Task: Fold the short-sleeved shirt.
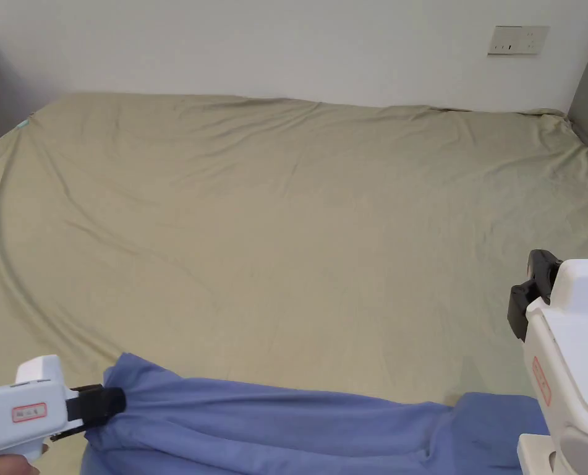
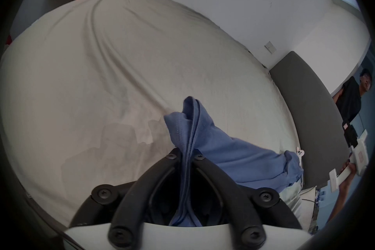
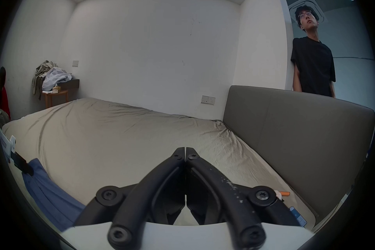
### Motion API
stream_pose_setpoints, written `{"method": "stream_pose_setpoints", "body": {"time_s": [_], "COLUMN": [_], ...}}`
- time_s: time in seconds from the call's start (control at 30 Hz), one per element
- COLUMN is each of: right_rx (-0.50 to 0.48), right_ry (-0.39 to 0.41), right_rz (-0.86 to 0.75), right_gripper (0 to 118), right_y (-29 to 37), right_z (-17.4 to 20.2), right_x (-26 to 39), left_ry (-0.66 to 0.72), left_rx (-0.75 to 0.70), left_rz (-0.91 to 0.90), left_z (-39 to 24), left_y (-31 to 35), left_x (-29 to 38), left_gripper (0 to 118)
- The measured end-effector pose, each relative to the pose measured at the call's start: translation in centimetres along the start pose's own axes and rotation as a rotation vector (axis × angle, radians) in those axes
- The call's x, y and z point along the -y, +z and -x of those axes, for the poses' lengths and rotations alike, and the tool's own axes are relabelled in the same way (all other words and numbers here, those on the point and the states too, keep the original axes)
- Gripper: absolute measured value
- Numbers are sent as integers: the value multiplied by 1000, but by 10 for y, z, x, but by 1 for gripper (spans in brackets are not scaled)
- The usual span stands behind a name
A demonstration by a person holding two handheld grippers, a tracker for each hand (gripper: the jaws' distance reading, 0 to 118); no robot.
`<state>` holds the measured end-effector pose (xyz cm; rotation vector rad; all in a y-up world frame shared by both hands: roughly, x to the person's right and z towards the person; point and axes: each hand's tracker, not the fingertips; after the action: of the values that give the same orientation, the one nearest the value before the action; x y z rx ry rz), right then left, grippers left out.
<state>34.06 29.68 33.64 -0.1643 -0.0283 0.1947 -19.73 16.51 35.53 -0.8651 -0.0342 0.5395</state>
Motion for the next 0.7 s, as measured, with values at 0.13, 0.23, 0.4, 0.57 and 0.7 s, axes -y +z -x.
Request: {"method": "stream_pose_setpoints", "body": {"time_s": [0.13,0.23,0.4,0.57,0.7], "right_rx": [-5,-10,-13,-16,-16], "right_ry": [-6,-20,-26,-24,-27], "right_rz": [-12,-17,-18,-25,-25], "right_gripper": [2,2,2,2,2], "right_y": [4,8,13,18,21], "right_z": [-4,-9,-13,-17,-23], "right_x": [-1,-1,1,1,2], "left_ry": [-27,-35,-166,-269,-299], "left_rx": [-136,-173,-180,-65,18], "left_rz": [-37,-22,-8,69,167], "left_z": [10,9,-51,-130,-178], "left_y": [24,36,26,-8,-55], "left_x": [-12,-15,-2,17,35], "left_gripper": [7,7,7,7,7]}}
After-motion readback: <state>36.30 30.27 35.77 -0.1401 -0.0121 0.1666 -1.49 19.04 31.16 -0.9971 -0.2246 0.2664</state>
